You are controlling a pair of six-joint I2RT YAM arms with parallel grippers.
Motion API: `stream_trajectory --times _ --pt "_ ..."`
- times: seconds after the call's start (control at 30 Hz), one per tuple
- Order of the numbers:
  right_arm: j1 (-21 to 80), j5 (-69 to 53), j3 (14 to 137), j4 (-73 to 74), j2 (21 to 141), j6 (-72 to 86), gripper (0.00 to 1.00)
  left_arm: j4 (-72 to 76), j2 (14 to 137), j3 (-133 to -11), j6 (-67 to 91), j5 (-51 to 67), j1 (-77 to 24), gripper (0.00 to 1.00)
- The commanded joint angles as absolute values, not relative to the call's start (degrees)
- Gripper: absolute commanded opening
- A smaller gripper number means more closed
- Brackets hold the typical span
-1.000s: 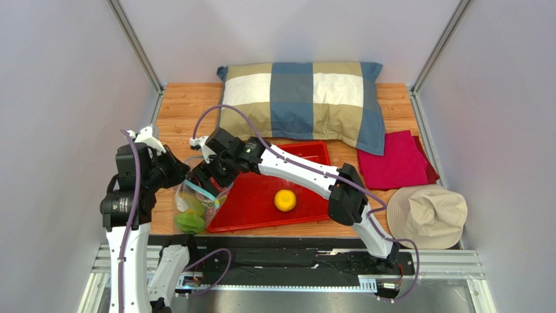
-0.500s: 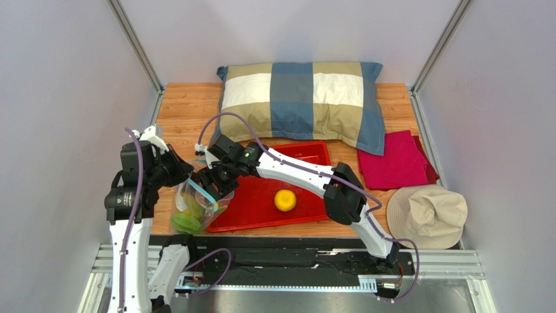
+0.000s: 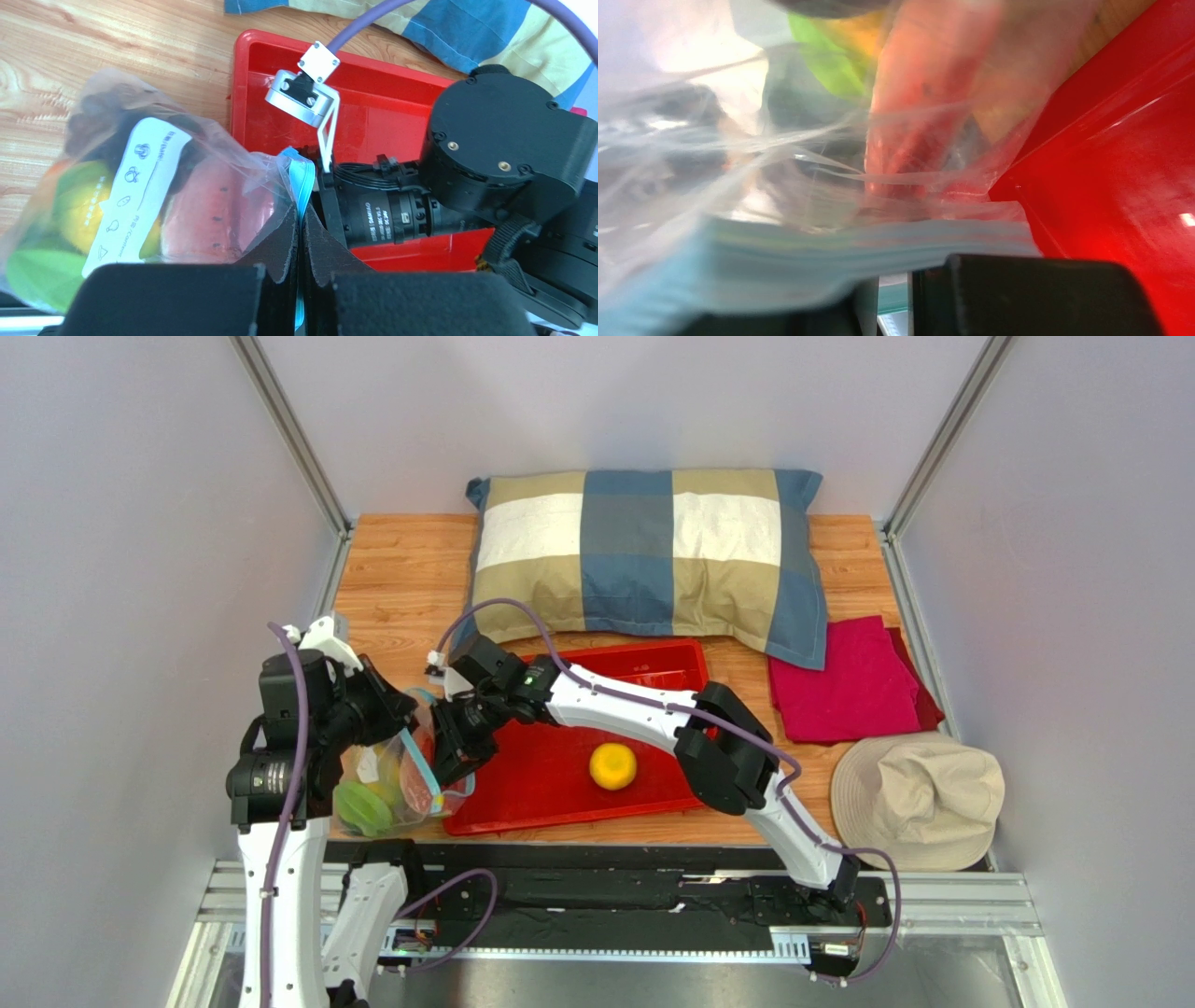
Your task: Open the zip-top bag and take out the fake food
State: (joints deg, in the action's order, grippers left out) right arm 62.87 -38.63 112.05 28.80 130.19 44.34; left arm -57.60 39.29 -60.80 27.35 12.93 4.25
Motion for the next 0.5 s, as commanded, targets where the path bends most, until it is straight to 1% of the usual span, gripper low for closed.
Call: stream_trajectory --times 0.0,0.03,0.33,0.47 --pt "62.76 -43.33 114.34 20.66 131.04 53.77 0.03 -55.46 37.71 -61.35 26.9 14.68 4.31 0.0" --pt "62.67 -43.68 114.61 19.87 130.96 54.66 0.0 -55.72 37.18 -61.61 26.37 14.5 4.22 0.0" --pt "59.51 -41.58 115.66 15.21 126.65 63.09 0.0 -59.06 33.23 -60.82 18.02 12.04 4.31 0.0" --pt "57.66 -42.54 116.46 12.75 127.26 68.1 0.0 -58.36 30.5 -58.37 18.89 15.55 4.22 0.0"
